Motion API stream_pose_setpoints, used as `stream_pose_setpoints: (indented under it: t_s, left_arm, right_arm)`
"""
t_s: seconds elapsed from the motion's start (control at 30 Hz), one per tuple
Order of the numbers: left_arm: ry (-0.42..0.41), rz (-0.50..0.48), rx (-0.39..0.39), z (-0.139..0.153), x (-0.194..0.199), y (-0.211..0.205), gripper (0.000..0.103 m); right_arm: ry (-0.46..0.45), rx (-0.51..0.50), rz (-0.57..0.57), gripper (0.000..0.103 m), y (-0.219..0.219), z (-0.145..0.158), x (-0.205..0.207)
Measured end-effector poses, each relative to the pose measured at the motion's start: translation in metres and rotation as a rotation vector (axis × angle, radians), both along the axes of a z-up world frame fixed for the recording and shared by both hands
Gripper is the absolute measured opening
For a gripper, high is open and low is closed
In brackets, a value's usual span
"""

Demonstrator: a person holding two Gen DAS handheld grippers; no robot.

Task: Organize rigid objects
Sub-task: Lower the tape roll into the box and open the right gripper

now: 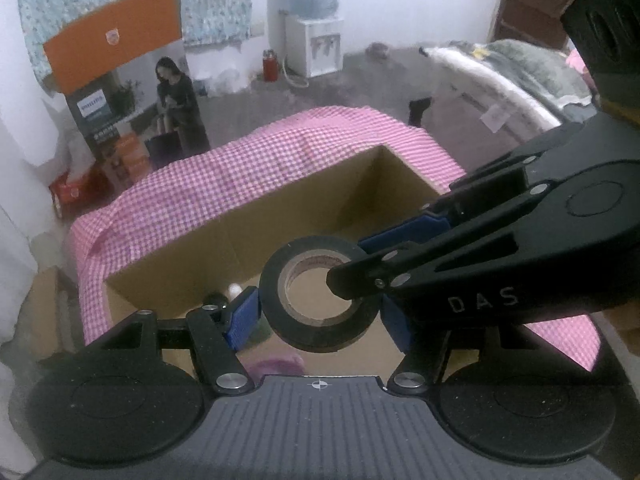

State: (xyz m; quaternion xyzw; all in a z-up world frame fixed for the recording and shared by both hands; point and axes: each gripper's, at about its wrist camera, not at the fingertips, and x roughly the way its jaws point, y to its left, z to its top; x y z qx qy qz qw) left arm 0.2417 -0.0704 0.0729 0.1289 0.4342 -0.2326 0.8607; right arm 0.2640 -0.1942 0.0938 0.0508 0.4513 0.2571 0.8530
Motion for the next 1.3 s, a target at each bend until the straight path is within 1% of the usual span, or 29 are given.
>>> stream_pose_setpoints:
  t_s: [0.2, 0.47, 0.7, 0.77, 0.83, 0.93, 1.03, 1.1, 1.2, 1.3]
  left_arm:
    - [0.058, -0.013, 0.042, -0.02, 0.042, -0.009, 0.066]
    - [0.145, -0.031, 0.118, -0.051, 0.084, -0.021, 0.066]
    - [0.229, -0.03, 0.179, -0.07, 0.106, -0.028, 0.066]
    - [0.266, -0.022, 0.182, -0.075, 0.111, -0.028, 0.066]
    - [0.282, -0.014, 0.185, -0.08, 0.115, -0.029, 0.067]
    - [0.266, -0.017, 0.198, -0.081, 0.116, -0.029, 0.071]
    - [0.265, -0.012, 0.182, -0.079, 0.117, -0.028, 0.072]
    - [0.249, -0.009, 0.175, -0.075, 0.116, -0.026, 0.073]
    - [0.211, -0.009, 0.152, -0.06, 0.108, -0.024, 0.077]
    - [0.163, -0.013, 0.118, -0.039, 0.093, -0.019, 0.08]
  right_arm:
    - [0.069, -0.045, 0.015, 0.027, 0.005, -0.017, 0.049]
    - [0.185, -0.094, 0.032, 0.027, 0.012, -0.055, 0.101]
    - [0.267, -0.075, 0.036, 0.025, 0.014, -0.084, 0.128]
    - [0.282, -0.071, 0.035, 0.025, 0.014, -0.091, 0.134]
    - [0.292, -0.066, 0.03, 0.025, 0.014, -0.098, 0.135]
    - [0.314, -0.044, 0.018, 0.025, 0.011, -0.107, 0.14]
    - [0.315, -0.043, 0.005, 0.025, 0.01, -0.111, 0.142]
    - [0.315, -0.041, -0.004, 0.025, 0.009, -0.111, 0.143]
    - [0.292, -0.021, -0.01, 0.026, 0.007, -0.103, 0.138]
    - [0.241, 0.003, -0.023, 0.028, -0.001, -0.082, 0.121]
